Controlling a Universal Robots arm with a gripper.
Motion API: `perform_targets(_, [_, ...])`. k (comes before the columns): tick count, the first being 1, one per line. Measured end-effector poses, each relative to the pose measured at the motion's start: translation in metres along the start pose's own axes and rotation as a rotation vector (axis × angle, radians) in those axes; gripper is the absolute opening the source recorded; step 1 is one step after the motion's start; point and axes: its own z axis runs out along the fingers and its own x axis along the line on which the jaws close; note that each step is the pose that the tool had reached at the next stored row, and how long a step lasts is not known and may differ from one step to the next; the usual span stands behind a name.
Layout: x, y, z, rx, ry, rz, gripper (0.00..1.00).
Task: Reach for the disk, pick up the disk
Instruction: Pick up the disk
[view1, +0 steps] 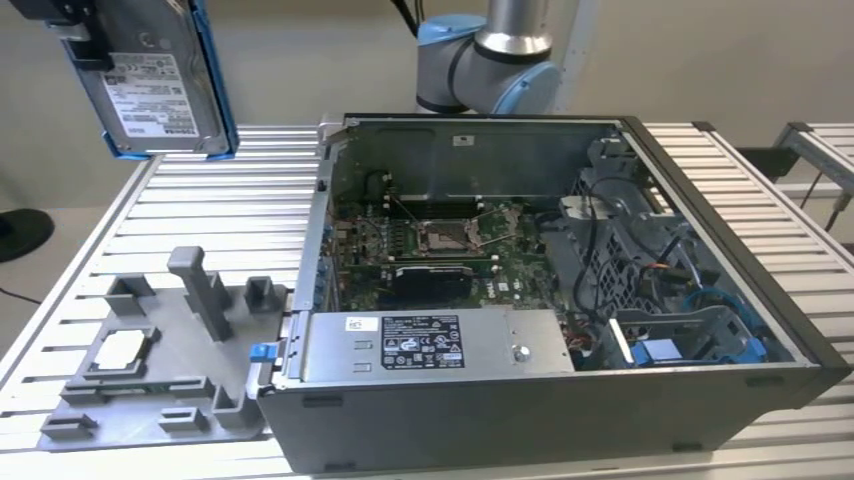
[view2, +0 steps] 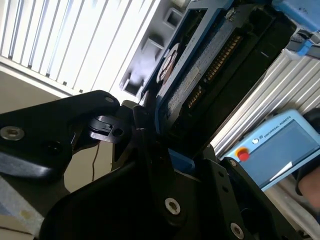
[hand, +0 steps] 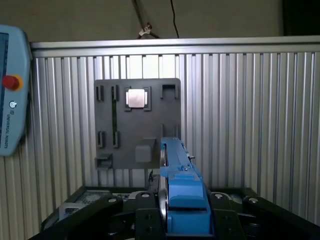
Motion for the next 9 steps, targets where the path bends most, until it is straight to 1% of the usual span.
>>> perform_targets(9, [-0.0009, -0.0275, -0.0001, -0.005, 0.0002, 0.0, 0.0])
